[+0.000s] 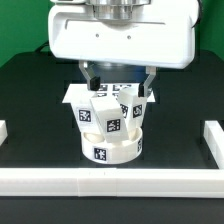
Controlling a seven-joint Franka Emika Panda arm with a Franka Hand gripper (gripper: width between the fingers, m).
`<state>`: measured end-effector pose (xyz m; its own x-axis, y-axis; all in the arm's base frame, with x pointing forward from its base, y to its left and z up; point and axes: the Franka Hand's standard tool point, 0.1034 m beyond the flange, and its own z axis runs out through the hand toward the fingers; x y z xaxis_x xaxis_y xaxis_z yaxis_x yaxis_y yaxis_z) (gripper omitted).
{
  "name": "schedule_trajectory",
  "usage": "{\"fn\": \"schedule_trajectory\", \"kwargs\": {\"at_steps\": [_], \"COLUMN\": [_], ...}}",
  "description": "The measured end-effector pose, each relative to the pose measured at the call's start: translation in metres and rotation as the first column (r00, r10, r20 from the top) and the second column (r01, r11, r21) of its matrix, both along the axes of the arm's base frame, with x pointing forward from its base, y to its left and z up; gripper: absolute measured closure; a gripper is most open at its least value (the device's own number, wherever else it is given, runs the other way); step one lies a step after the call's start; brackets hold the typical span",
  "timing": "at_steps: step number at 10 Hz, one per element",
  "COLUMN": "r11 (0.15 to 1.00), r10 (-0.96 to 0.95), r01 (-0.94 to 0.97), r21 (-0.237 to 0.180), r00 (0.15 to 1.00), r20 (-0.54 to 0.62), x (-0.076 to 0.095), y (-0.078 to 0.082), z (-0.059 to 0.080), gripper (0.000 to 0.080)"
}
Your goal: Assemble stool
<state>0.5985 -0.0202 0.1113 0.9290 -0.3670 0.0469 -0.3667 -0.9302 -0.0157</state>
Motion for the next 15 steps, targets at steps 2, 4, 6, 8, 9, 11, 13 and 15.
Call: {"fn": "schedule_trajectory", "kwargs": {"at_steps": [2,4,6,8,9,11,13,15], "r11": [0.991,0.970,0.924,0.799,0.725,0.586,0.497,0.419], "r10": [0.132,0.244,0.383,0.601,0.688,0.808,0.865,0.904], "r01": [-0.131,-0.243,-0.383,-0.602,-0.689,-0.810,-0.868,-0.908], "r21": [0.027,0.027,0.018,0.006,0.004,0.005,0.001,0.001], "r00": [0.990,0.968,0.922,0.797,0.723,0.585,0.495,0.418], "r20": [-0.042,-0.056,-0.056,-0.059,-0.062,-0.070,-0.082,-0.093], "x": [-0.008,-0.011,-0.011,-0.010,-0.009,-0.009,-0.009,-0.010], "y": [-0.005,-0.003,-0.006,-0.006,-0.006,-0.008,-0.012,-0.016], "z": [0.006,0.006,0.006,0.008,0.009,0.009,0.009,0.009], "gripper": [0.0151,0.0151,0.0151,0.0151,0.0151,0.0151,0.0151,0.0151]}}
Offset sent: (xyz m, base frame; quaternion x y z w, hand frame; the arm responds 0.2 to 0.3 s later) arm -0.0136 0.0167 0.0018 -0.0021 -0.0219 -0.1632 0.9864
